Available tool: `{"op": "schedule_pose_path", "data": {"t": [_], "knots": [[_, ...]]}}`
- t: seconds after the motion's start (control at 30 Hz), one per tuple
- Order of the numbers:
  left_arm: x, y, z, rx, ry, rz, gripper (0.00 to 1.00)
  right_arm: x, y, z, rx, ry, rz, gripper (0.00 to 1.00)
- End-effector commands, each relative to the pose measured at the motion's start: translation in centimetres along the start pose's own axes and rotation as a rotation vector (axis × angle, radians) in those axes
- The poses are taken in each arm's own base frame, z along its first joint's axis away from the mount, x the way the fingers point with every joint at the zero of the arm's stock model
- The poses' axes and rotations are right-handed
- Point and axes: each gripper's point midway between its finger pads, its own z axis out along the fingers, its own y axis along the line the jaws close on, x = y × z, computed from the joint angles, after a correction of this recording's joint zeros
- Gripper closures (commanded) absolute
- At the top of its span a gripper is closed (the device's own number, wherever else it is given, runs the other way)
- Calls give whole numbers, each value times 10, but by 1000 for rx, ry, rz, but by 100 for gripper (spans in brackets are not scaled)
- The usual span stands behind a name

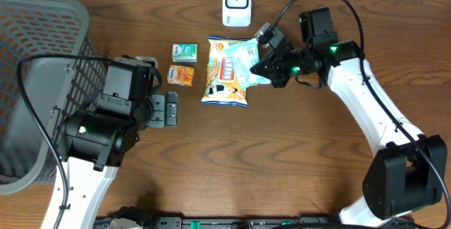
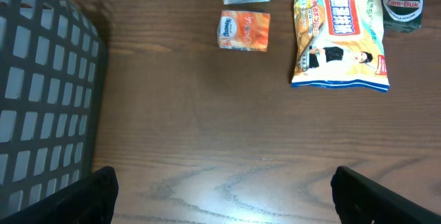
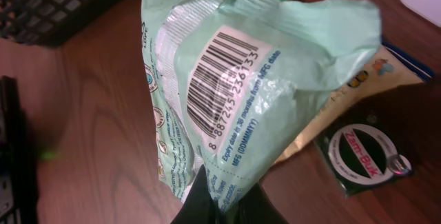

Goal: Scan the item barcode

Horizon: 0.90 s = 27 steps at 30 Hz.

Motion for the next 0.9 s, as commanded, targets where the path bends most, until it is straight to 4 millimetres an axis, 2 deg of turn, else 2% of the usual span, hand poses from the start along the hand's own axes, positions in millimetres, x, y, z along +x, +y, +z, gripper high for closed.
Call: {"op": "schedule_pose_path", "data": {"t": [0.0,0.6,0.73,0.87], "knots": [[-3,1,-2,-5,-6,1,2,-10,1,-7,31,-14,-26,99],[-3,1,-2,-5,-6,1,2,-6,-2,-7,47,0,-20,99],[-3,1,-2,-5,-6,1,2,10,-23,-10,179,81,0,99],[-3,1,-2,-5,-6,1,2,30,-60,-24,410,184,57,99]]}}
